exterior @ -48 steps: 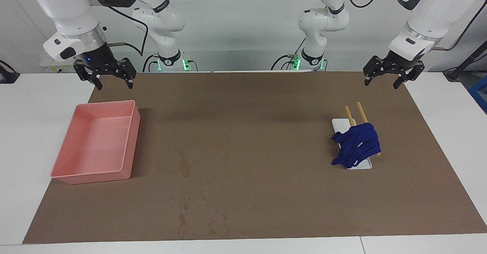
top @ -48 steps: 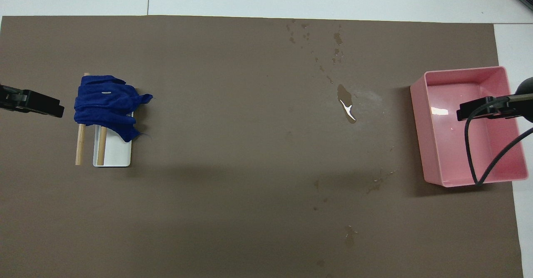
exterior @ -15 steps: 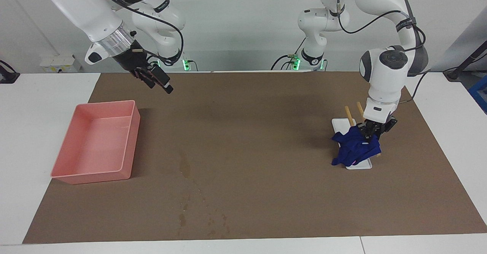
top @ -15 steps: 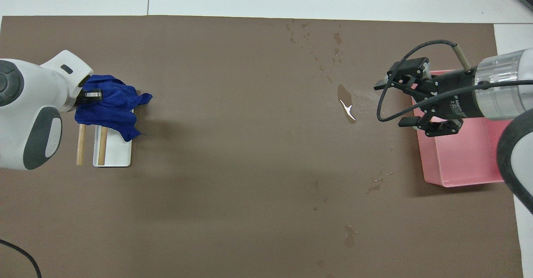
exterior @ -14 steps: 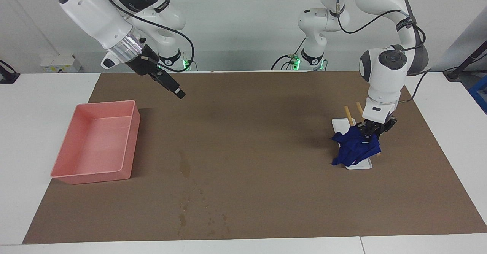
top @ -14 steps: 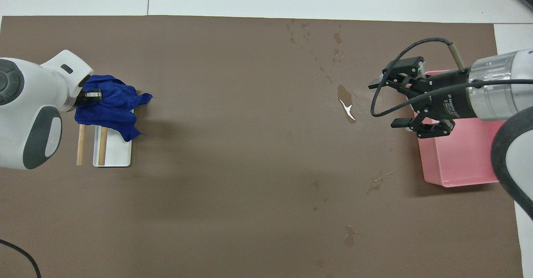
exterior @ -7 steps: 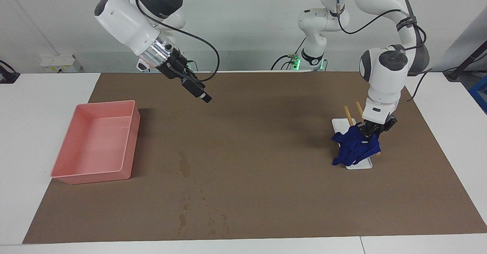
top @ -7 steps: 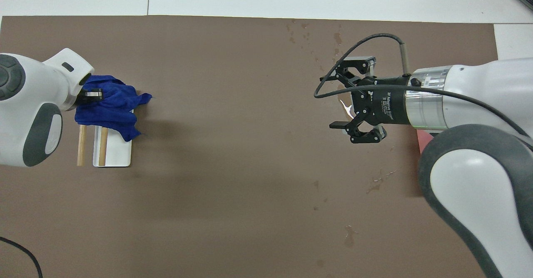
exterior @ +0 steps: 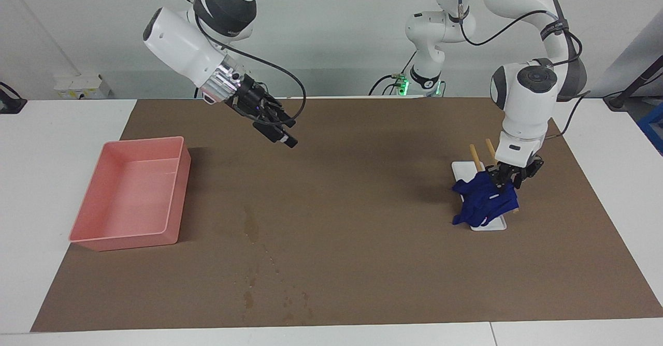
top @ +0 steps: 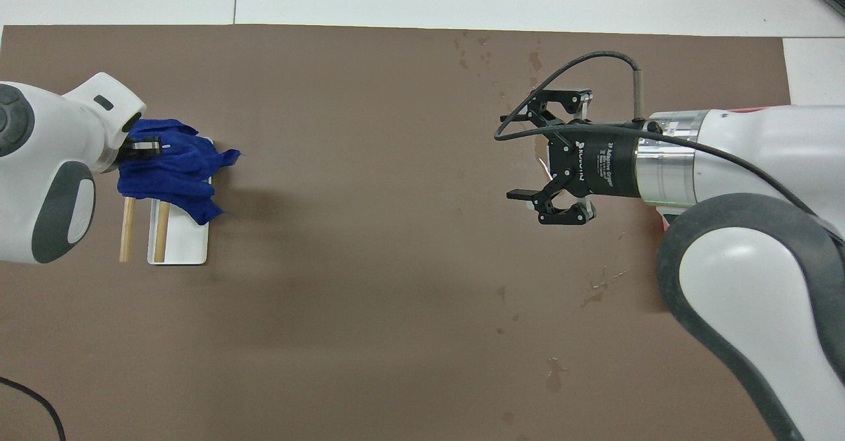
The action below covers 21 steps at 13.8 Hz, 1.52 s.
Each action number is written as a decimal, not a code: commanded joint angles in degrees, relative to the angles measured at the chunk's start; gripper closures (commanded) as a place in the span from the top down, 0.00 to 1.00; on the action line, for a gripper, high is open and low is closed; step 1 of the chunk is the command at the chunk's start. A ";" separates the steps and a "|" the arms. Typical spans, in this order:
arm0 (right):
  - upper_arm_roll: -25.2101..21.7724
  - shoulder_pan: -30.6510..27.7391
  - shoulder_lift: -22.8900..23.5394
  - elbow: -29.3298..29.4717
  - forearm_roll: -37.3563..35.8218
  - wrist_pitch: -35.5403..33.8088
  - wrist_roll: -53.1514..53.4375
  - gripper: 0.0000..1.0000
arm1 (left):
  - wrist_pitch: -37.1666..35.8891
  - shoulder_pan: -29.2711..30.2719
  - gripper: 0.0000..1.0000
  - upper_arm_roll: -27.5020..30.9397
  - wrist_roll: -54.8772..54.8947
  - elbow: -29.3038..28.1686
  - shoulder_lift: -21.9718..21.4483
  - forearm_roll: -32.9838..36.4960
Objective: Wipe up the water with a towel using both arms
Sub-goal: 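Lift the towel with the left gripper while the right gripper moves toward center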
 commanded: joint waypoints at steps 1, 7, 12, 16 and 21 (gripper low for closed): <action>0.24 2.49 2.18 -0.42 2.10 2.77 0.50 1.00 | -1.19 -0.39 0.00 0.17 -0.77 0.14 -0.42 1.08; 0.24 5.39 2.89 -0.59 2.10 4.80 0.33 1.00 | -2.24 -0.48 0.00 -0.09 -9.77 1.54 -0.68 -7.13; 0.24 6.00 2.81 -0.85 2.10 4.89 0.50 1.00 | -11.37 -1.19 0.00 -0.97 -34.65 9.26 -1.47 -31.75; 0.24 6.27 2.81 -0.85 2.10 4.98 0.68 1.00 | -11.21 -1.80 0.00 -2.02 -55.30 11.73 -5.59 -42.22; 0.24 6.62 2.72 -0.85 2.10 5.06 1.03 1.00 | -10.95 -1.89 0.00 -5.00 -72.03 11.74 -11.49 -51.83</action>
